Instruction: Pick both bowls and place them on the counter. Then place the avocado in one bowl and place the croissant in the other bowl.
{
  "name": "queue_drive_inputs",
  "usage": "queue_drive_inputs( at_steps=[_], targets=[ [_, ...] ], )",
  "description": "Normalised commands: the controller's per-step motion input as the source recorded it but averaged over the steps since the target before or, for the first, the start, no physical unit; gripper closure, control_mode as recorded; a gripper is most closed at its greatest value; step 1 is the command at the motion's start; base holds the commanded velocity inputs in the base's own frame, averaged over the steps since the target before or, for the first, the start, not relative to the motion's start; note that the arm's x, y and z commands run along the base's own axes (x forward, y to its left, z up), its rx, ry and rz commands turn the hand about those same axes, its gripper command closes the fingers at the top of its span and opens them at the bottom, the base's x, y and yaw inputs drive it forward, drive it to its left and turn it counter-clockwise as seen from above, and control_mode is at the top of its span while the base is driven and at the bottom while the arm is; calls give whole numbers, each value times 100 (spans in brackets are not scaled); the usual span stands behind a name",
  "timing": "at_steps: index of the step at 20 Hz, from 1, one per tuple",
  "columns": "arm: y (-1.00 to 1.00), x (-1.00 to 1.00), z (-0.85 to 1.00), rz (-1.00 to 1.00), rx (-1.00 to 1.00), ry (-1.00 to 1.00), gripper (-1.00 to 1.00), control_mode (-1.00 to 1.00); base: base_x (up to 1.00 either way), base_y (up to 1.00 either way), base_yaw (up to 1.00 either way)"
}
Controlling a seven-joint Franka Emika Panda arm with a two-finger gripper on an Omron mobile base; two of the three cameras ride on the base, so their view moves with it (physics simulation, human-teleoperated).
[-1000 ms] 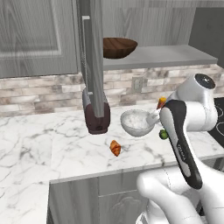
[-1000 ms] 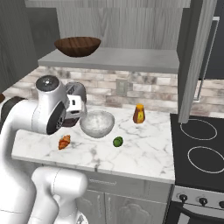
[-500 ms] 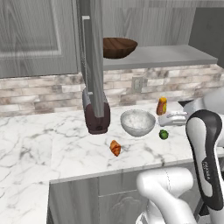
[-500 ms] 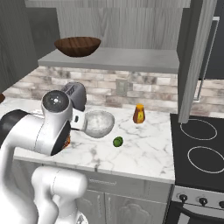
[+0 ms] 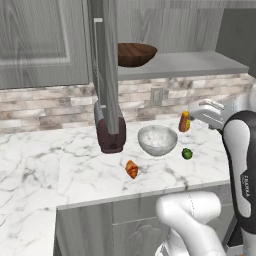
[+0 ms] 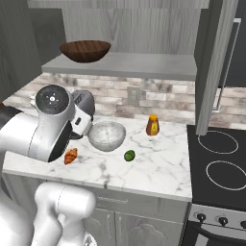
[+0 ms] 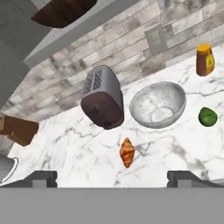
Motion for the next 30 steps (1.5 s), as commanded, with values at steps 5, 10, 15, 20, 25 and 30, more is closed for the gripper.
queue_drive_inputs(
  at_steps=[5, 10, 15, 20, 25, 30],
  targets=[
    [-3, 0, 74, -19, 16, 3, -100, -100, 0, 0, 0],
    [-4, 3, 65, -19, 14, 4, -100, -100, 0, 0, 0],
    [-2, 21, 36, -18, 11, 3, -100, -100, 0, 0, 0],
    [-15, 36, 0, -1, 11, 3, -100, -100, 0, 0, 0],
    [-2, 55, 0, 0, 11, 2, -100, -100, 0, 0, 0],
    [1, 48, 0, 0, 12, 0, -100, -100, 0, 0, 0]
  ],
)
